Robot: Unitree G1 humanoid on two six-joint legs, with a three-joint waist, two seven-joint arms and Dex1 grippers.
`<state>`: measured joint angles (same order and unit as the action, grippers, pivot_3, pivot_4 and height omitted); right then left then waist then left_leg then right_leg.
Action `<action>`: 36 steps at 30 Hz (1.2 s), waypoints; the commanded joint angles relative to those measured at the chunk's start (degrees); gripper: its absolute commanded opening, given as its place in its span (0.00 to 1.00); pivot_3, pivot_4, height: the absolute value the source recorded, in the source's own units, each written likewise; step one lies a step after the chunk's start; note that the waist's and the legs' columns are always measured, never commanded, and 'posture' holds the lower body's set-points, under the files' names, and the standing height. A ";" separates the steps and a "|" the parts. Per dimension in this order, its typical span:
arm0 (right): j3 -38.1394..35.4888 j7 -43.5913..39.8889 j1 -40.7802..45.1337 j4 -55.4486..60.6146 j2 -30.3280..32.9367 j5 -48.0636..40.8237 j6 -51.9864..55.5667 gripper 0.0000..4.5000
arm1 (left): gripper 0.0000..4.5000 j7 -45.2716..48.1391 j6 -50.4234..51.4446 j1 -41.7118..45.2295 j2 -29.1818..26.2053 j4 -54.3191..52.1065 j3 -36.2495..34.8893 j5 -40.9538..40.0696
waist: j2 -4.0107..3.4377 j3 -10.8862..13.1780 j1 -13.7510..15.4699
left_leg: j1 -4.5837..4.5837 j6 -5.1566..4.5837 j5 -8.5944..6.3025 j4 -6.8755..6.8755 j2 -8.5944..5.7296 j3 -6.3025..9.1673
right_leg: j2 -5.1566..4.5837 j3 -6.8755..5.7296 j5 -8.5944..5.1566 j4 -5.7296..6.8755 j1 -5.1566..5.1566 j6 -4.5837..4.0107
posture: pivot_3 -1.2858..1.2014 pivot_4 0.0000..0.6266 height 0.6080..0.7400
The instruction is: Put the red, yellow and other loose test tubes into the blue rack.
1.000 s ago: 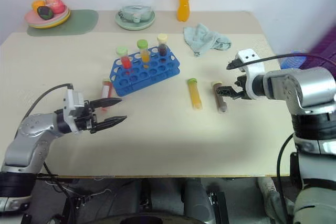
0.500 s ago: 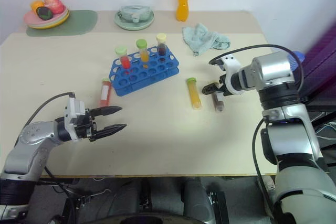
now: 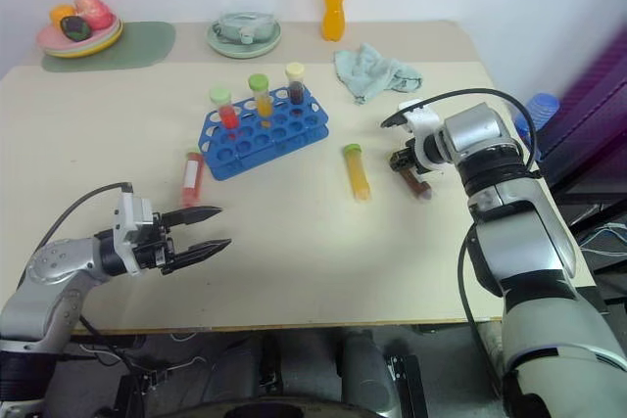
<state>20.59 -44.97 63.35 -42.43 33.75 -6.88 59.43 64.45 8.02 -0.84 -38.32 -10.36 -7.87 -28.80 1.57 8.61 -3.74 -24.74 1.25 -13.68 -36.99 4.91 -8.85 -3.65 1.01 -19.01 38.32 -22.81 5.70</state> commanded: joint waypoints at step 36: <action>-29.98 15.02 -6.26 -11.31 -35.02 -7.71 -83.89 0.18 | 0.70 -15.13 2.53 -1.57 6.71 -3.57 -9.53 -6.08 | -0.21 0.13 -0.72 | 0.14 0.10 0.04 -0.01 0.06 -0.11 | 0.07 0.14 -0.01 0.30 -0.05 0.03 | 0.52 0.24 1.00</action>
<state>-8.83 -29.11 54.94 -52.69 -0.63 -14.09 -21.75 50.18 10.69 -2.29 -31.80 -12.13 -15.29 -33.37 1.35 8.74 -4.46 -24.59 1.35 -13.64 -37.01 4.98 -8.97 -3.59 1.15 -19.02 38.63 -22.85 5.73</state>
